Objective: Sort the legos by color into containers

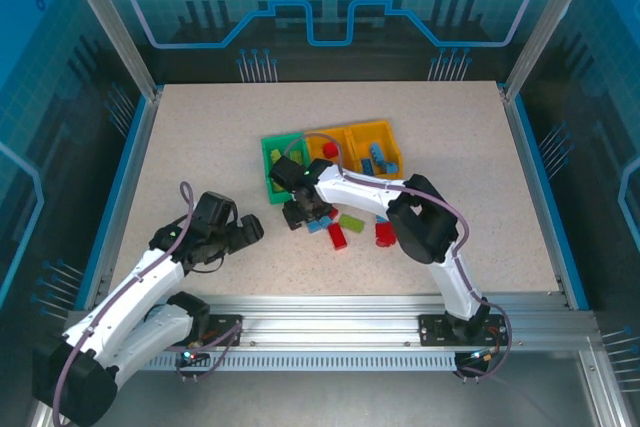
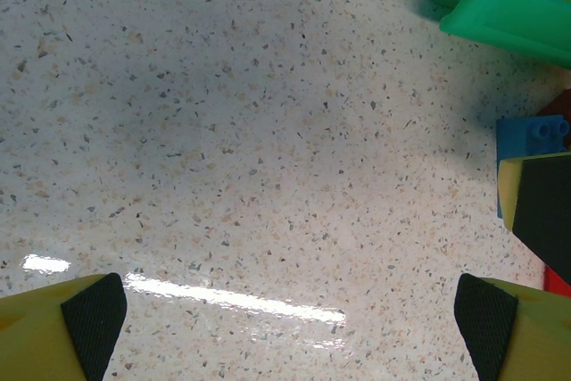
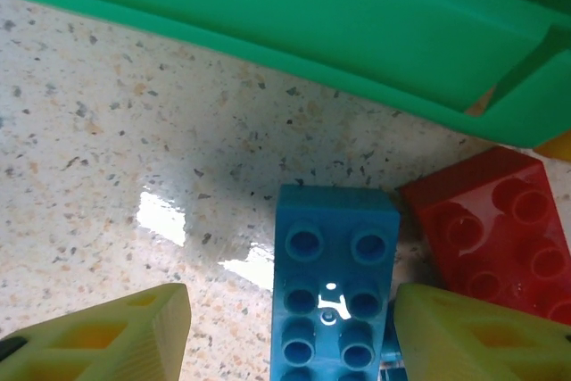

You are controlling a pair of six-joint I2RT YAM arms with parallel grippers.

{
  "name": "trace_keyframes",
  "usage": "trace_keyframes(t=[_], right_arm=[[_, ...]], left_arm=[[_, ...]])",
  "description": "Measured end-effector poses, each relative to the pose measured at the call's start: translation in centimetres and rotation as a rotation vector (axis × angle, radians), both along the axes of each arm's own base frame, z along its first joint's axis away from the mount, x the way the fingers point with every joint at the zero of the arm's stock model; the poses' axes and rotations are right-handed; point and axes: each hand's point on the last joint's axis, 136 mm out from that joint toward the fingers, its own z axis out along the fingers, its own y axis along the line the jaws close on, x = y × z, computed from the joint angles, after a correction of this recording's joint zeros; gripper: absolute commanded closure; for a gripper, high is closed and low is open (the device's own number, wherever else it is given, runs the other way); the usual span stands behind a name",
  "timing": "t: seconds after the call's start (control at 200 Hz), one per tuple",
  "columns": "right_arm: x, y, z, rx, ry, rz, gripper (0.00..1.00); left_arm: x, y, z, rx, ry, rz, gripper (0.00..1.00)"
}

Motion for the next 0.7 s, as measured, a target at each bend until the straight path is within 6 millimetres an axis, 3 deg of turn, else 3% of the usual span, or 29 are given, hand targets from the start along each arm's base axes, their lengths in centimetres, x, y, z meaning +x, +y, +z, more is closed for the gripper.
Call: trace_keyframes(t=[0.205,0.49,0.605,0.7], right_arm=[[0.0,0.0,-1.0,-0.062,0.01,0.022,0.45],[-1.0,0.3,-1.6,-0.096,0.025,0.032,0.68],[-1.4,0.7,-1.0,-0.077,0.028,0.03,0.71],[-1.4,1.3,0.9,-0.021,0.02,0.031,0.71]], left_arm=[[-0.3,0.1,-0.4,0.002,0.013,0.005,0.01],[-0.2,0.2,-0.3,0.003,0.005,0.007,0.01],[-0.4,0.2,-0.5,0.005,0.011,0.008,0.01],[-0.4,0.2,-0.6,0.006,0.014,0.008,0.01]])
